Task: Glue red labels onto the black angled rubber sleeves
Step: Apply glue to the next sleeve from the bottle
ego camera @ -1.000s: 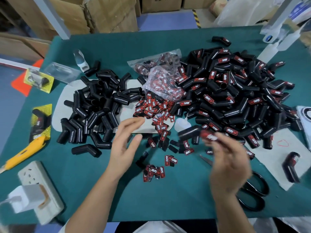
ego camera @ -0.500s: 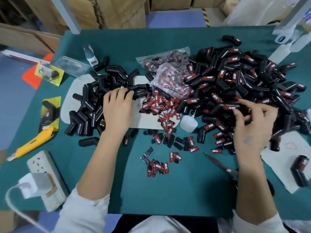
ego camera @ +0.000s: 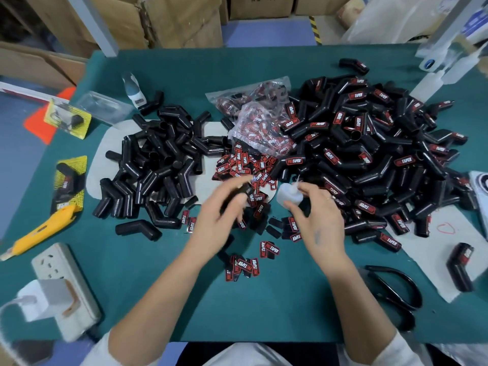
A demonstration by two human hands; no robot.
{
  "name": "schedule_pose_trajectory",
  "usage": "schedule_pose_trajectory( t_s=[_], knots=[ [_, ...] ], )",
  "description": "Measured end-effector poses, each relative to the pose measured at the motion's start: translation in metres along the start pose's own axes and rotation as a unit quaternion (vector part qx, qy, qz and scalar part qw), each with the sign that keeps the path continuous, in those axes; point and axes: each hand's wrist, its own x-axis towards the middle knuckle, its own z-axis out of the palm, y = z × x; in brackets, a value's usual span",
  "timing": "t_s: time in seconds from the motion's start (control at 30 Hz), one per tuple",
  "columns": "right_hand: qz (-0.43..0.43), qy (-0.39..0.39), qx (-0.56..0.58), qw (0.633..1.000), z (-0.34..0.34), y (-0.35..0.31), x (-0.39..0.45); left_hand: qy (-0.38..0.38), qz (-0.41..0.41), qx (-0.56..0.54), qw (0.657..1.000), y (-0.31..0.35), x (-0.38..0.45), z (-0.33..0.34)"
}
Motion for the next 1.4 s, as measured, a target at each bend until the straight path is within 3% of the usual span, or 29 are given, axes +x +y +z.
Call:
schedule_pose_trajectory(
  t_s=[0.07,0.13,0.2,0.27,0.4,0.57,0.87,1.4],
  knots=[
    [0.018,0.002,0.072,0.997,-0.001,0.002,-0.001,-0.05,-0.082,-0.128,0.987,-0.007,-0.018,0.011],
    [0.059,0.01,0.223,0.973,-0.008,0.002,-0.008,-0.092,-0.161,-0.282,0.941,-0.01,-0.025,0.014],
    [0.099,-0.012,0.427,0.899,-0.015,-0.001,-0.016,-0.119,-0.188,-0.368,0.903,-0.011,-0.024,0.014],
    [0.103,-0.056,0.524,0.844,-0.02,-0.002,-0.028,-0.138,-0.18,-0.398,0.889,-0.01,-0.024,0.012],
    [0.114,-0.034,0.49,0.864,-0.025,-0.001,-0.039,-0.167,-0.149,-0.364,0.904,-0.012,-0.024,0.009],
    [0.133,-0.013,0.506,0.852,-0.031,0.007,-0.038,-0.147,-0.135,-0.37,0.908,-0.01,-0.019,0.001],
    [0.044,0.008,0.453,0.89,-0.032,-0.011,-0.046,-0.142,-0.131,-0.351,0.916,-0.017,-0.018,-0.01],
    [0.02,0.024,0.4,0.916,-0.032,-0.017,-0.049,-0.162,-0.114,-0.317,0.928,-0.022,-0.018,-0.01]
  ],
)
